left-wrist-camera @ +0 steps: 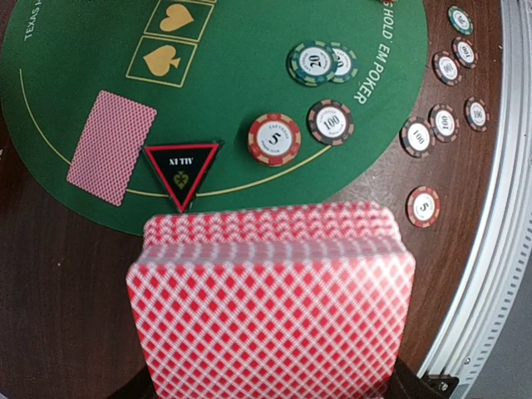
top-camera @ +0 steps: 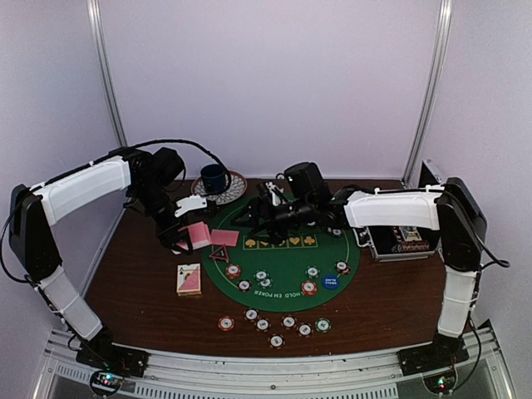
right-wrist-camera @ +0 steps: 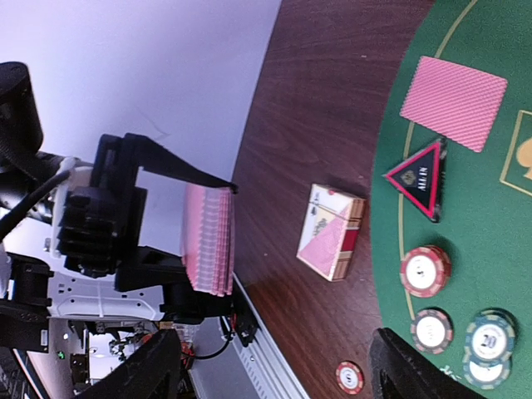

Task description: Distribute texas hold em gaming equipment

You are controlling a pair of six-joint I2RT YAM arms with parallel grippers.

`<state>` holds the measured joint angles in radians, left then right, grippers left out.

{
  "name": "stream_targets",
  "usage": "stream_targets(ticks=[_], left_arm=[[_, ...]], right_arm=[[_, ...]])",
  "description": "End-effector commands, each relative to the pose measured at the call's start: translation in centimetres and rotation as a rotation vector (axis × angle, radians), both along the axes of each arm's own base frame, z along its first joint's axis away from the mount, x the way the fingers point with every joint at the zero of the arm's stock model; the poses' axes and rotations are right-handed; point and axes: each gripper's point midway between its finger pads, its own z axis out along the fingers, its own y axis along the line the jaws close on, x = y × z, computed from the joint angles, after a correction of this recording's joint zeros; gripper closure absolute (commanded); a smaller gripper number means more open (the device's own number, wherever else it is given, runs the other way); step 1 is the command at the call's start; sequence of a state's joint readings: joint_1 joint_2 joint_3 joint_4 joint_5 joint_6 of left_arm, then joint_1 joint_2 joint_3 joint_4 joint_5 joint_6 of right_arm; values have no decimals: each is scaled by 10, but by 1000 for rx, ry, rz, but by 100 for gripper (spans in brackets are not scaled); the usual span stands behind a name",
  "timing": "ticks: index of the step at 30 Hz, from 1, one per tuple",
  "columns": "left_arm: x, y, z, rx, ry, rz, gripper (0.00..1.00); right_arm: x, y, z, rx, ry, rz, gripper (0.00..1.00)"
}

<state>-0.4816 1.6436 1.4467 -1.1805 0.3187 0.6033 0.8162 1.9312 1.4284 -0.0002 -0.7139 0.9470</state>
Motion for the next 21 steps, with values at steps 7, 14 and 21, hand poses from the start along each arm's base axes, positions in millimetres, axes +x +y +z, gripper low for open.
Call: stream_targets(ticks=[7,14,21], left_arm=[[10,-14,24,-71,-42,10,100],[13,-17,25,-80,-38,7,100],[15,-18,20,-74,-29,3,100]], right_arm=[[-18,51,19,142,5,80,17],[-20,70,17,156,8,110,17],[-24,87,15,178,23,150,16]])
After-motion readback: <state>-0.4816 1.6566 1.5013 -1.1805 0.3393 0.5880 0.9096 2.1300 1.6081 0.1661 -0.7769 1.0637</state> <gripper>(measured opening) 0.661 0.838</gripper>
